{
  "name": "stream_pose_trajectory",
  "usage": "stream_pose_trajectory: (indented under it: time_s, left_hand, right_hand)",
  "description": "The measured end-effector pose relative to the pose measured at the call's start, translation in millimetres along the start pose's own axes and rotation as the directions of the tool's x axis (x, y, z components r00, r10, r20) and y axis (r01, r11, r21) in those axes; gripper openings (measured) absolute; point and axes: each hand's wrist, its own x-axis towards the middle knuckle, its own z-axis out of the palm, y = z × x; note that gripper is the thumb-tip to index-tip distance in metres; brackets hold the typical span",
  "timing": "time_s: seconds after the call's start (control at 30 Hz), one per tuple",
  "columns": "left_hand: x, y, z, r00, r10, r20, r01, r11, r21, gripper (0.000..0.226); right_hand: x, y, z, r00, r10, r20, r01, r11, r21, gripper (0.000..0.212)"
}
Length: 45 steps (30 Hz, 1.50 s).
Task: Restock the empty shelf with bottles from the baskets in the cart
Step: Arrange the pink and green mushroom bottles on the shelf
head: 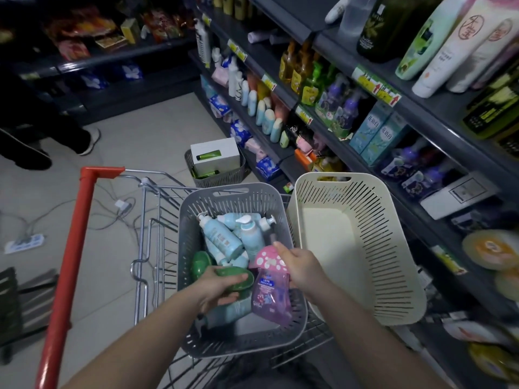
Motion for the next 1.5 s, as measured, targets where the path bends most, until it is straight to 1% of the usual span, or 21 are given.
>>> stream_pose_trajectory:
  time_s: [0.07,0.1,0.2,0.27,0.33,0.4,0.47,0.57,0.67,0.73,0.8,0.9,0.93,1.0,1.03,1.07,1.13,1.2,1.27,1.37,1.5]
  left_hand:
    - [2.1,-3.3,4.4,0.996,0.087,-0.024,-0.082,0.985,0.153,0.082]
    - [3.4,-3.8,5.6,0.987,0.158,-0.018,-0.147,0.948,0.283,0.079]
    - [12.3,-3.5,2.8,0.918,0.396,-0.024,-0.285,0.701,0.654,0.061]
    - [17.6,-1.4,-1.2,0.873,0.485,-0.057,-0.285,0.601,0.747,0.056]
    - [23.7,0.7,0.6,0.861,0.509,0.020,-0.300,0.474,0.828,0.074]
    - [32.6,1.5,8.3,0.855,0.500,0.138,-0.336,0.332,0.881,0.089]
    - [41.3,1.5,16.8,0.846,0.507,0.166,-0.340,0.273,0.900,0.089]
    - [49.3,-4.9,22.5,0.864,0.484,0.137,-0.327,0.334,0.884,0.079]
    - [51.4,-16.1,18.2,0.873,0.469,0.131,-0.361,0.442,0.821,0.083]
    - [51.3,-21.5,13.6,0.848,0.512,0.136,-0.409,0.470,0.782,0.078]
    - [49.3,-25.6,8.9,0.826,0.551,0.120,-0.435,0.489,0.756,0.072]
    - [37.9,-27.9,-2.0,0.822,0.565,0.071,-0.457,0.580,0.675,0.068]
    - [32.9,-26.3,-7.0,0.840,0.540,0.056,-0.464,0.659,0.592,0.068]
    - [17.8,-19.9,-16.6,0.878,0.475,0.059,-0.471,0.835,0.284,0.072]
    - [8.8,-15.0,-21.1,0.884,0.463,0.062,-0.467,0.872,0.146,0.073]
    - [-3.1,-7.9,-23.4,0.883,0.464,0.070,-0.468,0.882,0.062,0.070]
    - [-26.4,4.4,-25.1,0.871,0.482,0.097,-0.480,0.876,-0.044,0.066]
    - [-46.4,16.0,-25.3,0.855,0.509,0.098,-0.502,0.861,-0.087,0.087]
    - [-62.7,27.8,-21.9,0.846,0.523,0.108,-0.514,0.852,-0.102,0.102]
    - [-84.7,48.7,-5.9,0.818,0.547,0.176,-0.543,0.836,-0.075,0.108]
    - [-110.6,68.3,28.4,0.774,0.547,0.319,-0.574,0.819,-0.011,0.105]
  right_hand:
    - [1.6,0.9,1.3,0.999,-0.049,-0.024,0.046,0.993,-0.107,0.053]
    - [1.5,0.2,1.4,0.997,-0.063,-0.035,0.057,0.987,-0.149,0.051]
    - [3.3,2.0,7.9,0.989,-0.130,-0.067,0.113,0.969,-0.220,0.045]
    - [4.2,8.2,16.7,0.967,-0.237,-0.089,0.196,0.923,-0.330,0.040]
    - [5.8,15.1,26.8,0.942,-0.336,-0.021,0.292,0.848,-0.442,0.040]
    - [12.1,22.0,35.5,0.945,-0.325,0.044,0.302,0.808,-0.506,0.039]
    - [20.8,30.9,42.8,0.961,-0.269,0.058,0.253,0.783,-0.568,0.040]
    - [26.0,52.4,51.5,0.987,-0.140,0.079,0.160,0.798,-0.581,0.044]
    - [18.8,72.8,58.6,0.987,-0.072,0.143,0.131,0.875,-0.467,0.074]
    - [18.6,75.4,59.4,0.985,-0.089,0.146,0.144,0.893,-0.427,0.081]
    - [18.7,72.6,56.4,0.983,-0.126,0.131,0.169,0.897,-0.409,0.075]
    - [8.4,61.5,44.3,0.958,-0.235,0.166,0.287,0.829,-0.480,0.070]
    - [2.6,57.3,38.2,0.937,-0.289,0.195,0.348,0.797,-0.494,0.070]
    - [-11.3,50.0,23.3,0.896,-0.372,0.241,0.443,0.761,-0.473,0.067]
    - [-18.9,45.7,13.6,0.890,-0.391,0.234,0.456,0.766,-0.452,0.064]
    - [-26.4,42.2,2.4,0.893,-0.403,0.199,0.449,0.786,-0.424,0.062]
    - [-42.3,35.0,-20.6,0.918,-0.395,0.037,0.388,0.874,-0.292,0.062]
    - [-56.9,27.9,-41.7,0.938,-0.320,-0.137,0.317,0.948,-0.042,0.065]
    - [-66.6,21.8,-60.0,0.937,-0.260,-0.232,0.303,0.937,0.174,0.069]
    - [-78.5,11.6,-84.8,0.935,-0.224,-0.275,0.313,0.886,0.341,0.067]
    - [-97.2,9.7,-113.8,0.934,-0.236,-0.268,0.324,0.875,0.359,0.055]
